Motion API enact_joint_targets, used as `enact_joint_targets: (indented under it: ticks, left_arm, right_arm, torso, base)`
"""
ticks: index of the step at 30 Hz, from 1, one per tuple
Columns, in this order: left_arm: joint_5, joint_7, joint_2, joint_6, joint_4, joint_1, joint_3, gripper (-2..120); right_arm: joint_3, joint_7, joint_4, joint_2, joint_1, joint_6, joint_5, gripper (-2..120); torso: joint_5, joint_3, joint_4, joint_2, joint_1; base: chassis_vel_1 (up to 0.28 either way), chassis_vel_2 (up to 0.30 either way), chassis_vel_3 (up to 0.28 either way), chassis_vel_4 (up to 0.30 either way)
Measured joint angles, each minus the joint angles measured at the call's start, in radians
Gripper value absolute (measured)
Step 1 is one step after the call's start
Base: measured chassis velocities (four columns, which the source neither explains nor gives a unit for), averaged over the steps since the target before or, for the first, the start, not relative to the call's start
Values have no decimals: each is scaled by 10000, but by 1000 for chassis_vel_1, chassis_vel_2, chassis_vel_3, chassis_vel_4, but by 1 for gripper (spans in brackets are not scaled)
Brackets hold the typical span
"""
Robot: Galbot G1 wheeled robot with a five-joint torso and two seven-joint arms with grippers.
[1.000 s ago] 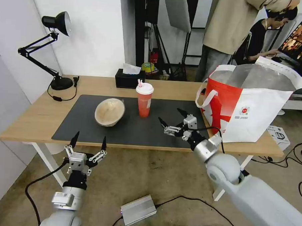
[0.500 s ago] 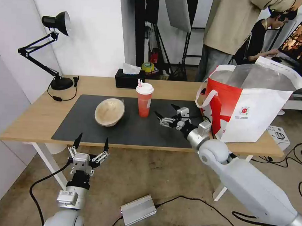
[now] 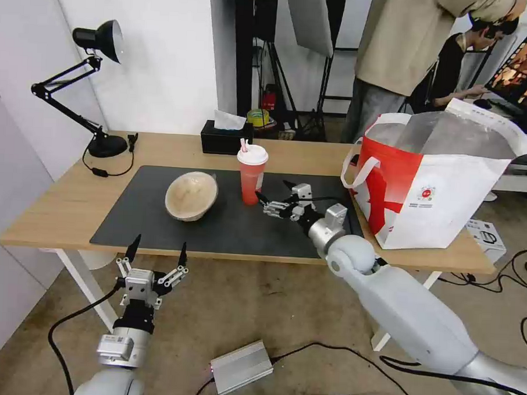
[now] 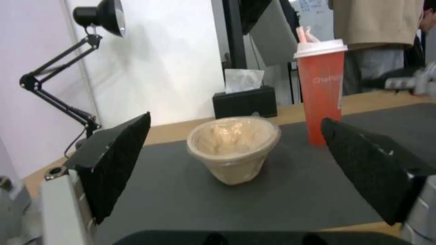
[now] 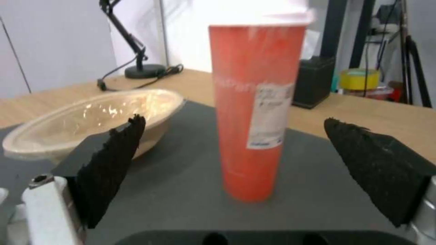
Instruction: Pick up the trash from the table and place it into the takeout bag.
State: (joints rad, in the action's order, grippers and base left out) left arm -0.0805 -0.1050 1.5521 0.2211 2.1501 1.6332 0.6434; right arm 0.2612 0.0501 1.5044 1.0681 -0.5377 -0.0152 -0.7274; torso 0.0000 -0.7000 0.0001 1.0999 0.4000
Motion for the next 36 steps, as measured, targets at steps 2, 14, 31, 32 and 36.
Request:
enact_joint_targets:
  ticks: [2,14,31,32,36]
  left_arm:
    - [39,-3,-27,1,39,4,9,100]
    - [356,-11,-226,12,89,8,172,100]
    - [412,-21,-206,48,-3,-22,168,100]
    - [412,-21,-206,48,-3,-22,168,100]
    - [426,-23,-216,48,-68,-51,227,100]
  right_arm:
    - [67,0,-171,143,61,-16,92,100]
    - [296,-1,-1002,724,419,-20,334,100]
    - [184,79,-2561,1475,859,282,781,100]
    - [184,79,-2561,1475,859,282,781,100]
    - [60,253,-3033,1708,993,347,840,100]
  torso:
    - [-1,1,-1,0,0]
    - [-1,1,0,0,0]
    - [0,0,-1,0,0]
    - [0,0,-1,0,0]
    - [-1,0,-1,0,0]
  base:
    - [0,0,0,0]
    - [0,0,0,0]
    - [0,0,0,0]
    - [0,0,0,0]
    - [0,0,0,0]
